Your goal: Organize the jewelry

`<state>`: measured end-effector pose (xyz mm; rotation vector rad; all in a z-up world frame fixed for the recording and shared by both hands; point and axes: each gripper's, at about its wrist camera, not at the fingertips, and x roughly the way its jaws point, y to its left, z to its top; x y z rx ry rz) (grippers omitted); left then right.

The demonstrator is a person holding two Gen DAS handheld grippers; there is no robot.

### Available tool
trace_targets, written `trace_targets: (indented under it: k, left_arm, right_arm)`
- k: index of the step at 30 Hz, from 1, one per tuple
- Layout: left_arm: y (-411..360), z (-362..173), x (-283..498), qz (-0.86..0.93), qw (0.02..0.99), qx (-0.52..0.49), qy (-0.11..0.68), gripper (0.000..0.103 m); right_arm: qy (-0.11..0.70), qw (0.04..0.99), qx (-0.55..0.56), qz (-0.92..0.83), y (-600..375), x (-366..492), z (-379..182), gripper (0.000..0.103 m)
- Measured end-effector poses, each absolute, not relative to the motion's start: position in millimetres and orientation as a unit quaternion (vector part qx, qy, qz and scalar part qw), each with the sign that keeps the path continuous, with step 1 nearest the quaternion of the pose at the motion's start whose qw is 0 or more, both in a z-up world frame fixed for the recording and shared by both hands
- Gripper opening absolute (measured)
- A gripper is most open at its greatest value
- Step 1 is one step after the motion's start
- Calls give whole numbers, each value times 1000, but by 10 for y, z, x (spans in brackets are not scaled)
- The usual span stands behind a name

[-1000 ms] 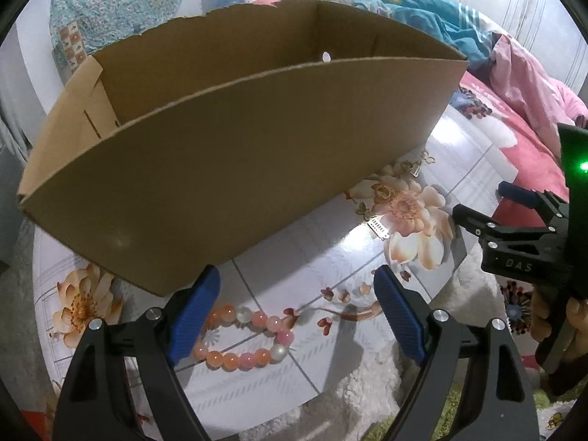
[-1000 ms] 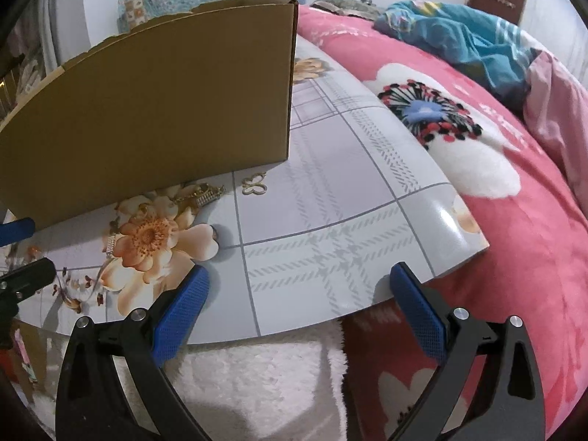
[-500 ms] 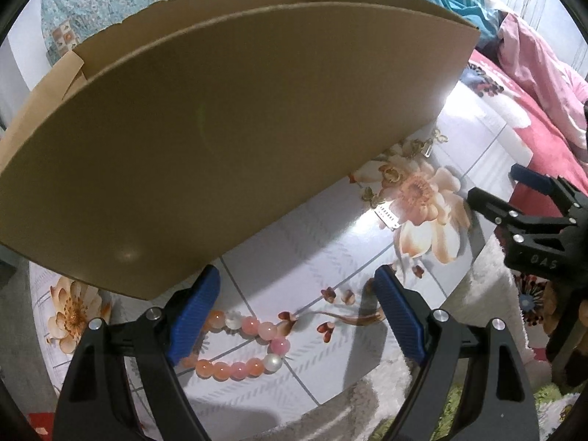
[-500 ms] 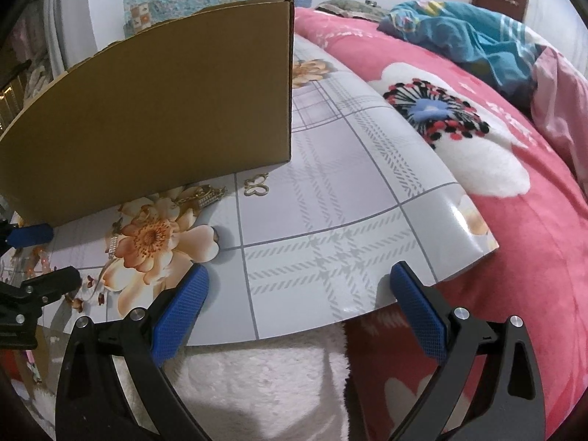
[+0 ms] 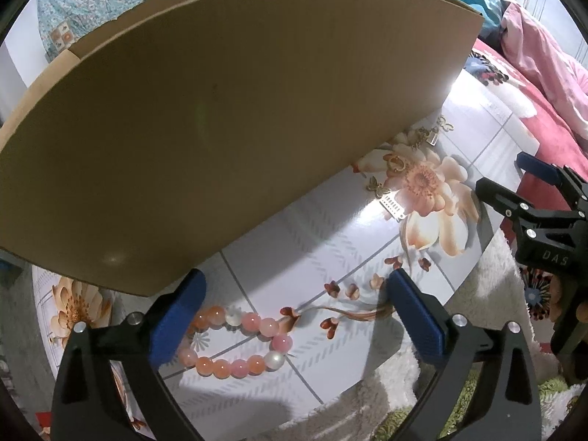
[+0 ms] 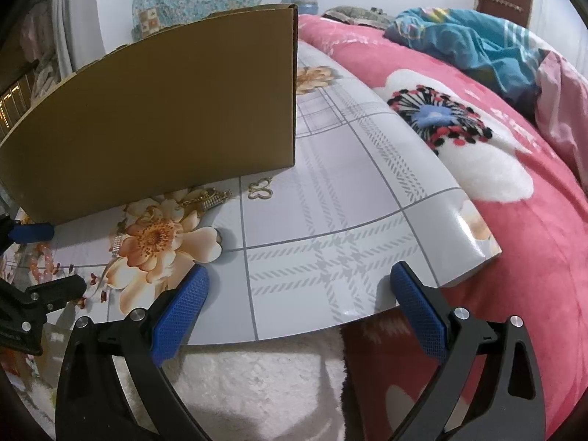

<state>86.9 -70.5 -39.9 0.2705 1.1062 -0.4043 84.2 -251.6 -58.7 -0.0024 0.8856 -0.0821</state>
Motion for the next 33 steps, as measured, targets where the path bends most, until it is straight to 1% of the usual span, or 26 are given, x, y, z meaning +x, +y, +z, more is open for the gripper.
trace_targets:
  k: [33]
  left_arm:
    - [-699,-401,850,-190,824,128,519,99]
  right_arm:
    - [438,898,9,-33,-2534,855,-556,95]
